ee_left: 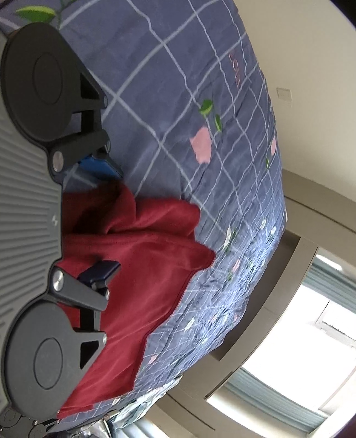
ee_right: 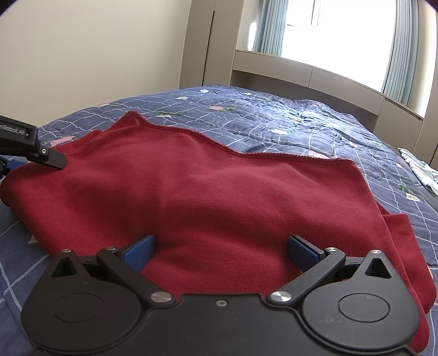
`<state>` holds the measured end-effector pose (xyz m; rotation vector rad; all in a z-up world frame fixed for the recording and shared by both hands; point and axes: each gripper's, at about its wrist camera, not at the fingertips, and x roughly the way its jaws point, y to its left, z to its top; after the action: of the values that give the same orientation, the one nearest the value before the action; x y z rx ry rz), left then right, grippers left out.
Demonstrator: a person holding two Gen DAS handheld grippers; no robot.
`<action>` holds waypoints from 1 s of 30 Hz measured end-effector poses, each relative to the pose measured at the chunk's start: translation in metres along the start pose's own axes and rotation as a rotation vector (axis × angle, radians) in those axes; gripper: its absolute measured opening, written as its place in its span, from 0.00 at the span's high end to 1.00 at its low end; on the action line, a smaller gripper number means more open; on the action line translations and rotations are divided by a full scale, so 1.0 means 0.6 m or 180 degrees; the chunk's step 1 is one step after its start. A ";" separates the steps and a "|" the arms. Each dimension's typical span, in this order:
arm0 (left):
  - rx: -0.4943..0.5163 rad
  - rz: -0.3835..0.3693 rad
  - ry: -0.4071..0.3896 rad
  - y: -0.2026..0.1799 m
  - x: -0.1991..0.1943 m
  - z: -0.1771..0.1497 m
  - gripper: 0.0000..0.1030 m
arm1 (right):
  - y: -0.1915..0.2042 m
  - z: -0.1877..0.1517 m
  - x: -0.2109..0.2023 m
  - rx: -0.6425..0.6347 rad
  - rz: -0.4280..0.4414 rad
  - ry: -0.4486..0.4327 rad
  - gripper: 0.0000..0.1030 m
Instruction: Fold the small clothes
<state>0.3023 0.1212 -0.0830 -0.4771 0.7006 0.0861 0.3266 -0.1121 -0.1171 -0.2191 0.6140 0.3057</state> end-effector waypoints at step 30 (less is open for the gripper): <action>0.0874 -0.0343 -0.0241 -0.251 -0.059 0.069 0.83 | -0.166 -0.009 -0.093 0.0297 -0.0084 -0.0215 0.00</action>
<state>0.3355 0.0087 0.0263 -0.2459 0.6003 -0.0923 0.3145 -0.2185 -0.0773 -0.1266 0.5568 0.2574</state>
